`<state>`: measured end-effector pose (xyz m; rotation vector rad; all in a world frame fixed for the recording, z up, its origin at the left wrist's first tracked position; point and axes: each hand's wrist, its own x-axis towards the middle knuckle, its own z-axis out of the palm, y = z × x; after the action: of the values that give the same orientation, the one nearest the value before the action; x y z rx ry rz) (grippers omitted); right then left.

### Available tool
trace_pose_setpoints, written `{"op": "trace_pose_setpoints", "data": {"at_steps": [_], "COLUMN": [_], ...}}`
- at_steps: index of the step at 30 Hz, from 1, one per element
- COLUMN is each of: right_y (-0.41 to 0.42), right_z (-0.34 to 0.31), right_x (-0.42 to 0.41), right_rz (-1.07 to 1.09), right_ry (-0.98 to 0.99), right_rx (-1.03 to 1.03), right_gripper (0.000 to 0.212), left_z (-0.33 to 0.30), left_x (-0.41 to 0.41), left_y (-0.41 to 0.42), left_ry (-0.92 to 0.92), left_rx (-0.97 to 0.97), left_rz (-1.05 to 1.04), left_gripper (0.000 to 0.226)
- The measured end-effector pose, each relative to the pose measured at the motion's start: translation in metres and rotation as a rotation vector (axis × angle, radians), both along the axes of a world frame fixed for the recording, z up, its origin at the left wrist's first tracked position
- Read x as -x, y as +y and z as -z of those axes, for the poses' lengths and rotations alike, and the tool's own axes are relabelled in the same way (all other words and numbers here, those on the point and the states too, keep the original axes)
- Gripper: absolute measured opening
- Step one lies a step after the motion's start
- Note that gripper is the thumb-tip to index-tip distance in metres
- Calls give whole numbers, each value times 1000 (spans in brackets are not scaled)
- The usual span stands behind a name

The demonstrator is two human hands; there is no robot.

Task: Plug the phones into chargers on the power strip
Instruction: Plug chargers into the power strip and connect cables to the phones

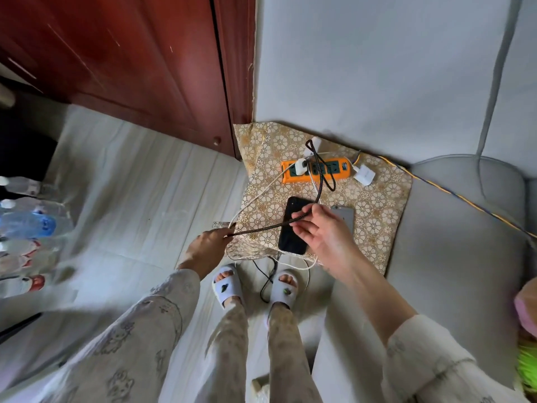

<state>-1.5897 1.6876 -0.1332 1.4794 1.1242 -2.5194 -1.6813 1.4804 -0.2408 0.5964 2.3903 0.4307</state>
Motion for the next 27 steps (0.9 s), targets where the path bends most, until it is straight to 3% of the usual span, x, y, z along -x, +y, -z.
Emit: {"op": "trace_pose_setpoints", "data": {"at_steps": [5,12,18,22,27], "right_y": [-8,-15,10,17,7], "right_z": [18,8,-10,-33,-62], "right_x": [-4,-6,-31,-55,-75], "right_rz": [-98,-165,-139,-299,-654], "right_ry": [-50,-7,78,107,97], "right_rx": [-126,-142,-75,-75,-293], "right_gripper": [23,23,18,22,37], "left_z": [18,-5,-50,-111,-192], "left_x": [0,-27,-59,-68,-65], "left_y": [-13,-10,5,34,74], "left_ry": [148,4,-124,-49,-97], "left_rx": [269,481,102,-98,-370], "left_rz": [105,54,-157,-323,-450], "left_gripper": [25,29,20,24,31]}}
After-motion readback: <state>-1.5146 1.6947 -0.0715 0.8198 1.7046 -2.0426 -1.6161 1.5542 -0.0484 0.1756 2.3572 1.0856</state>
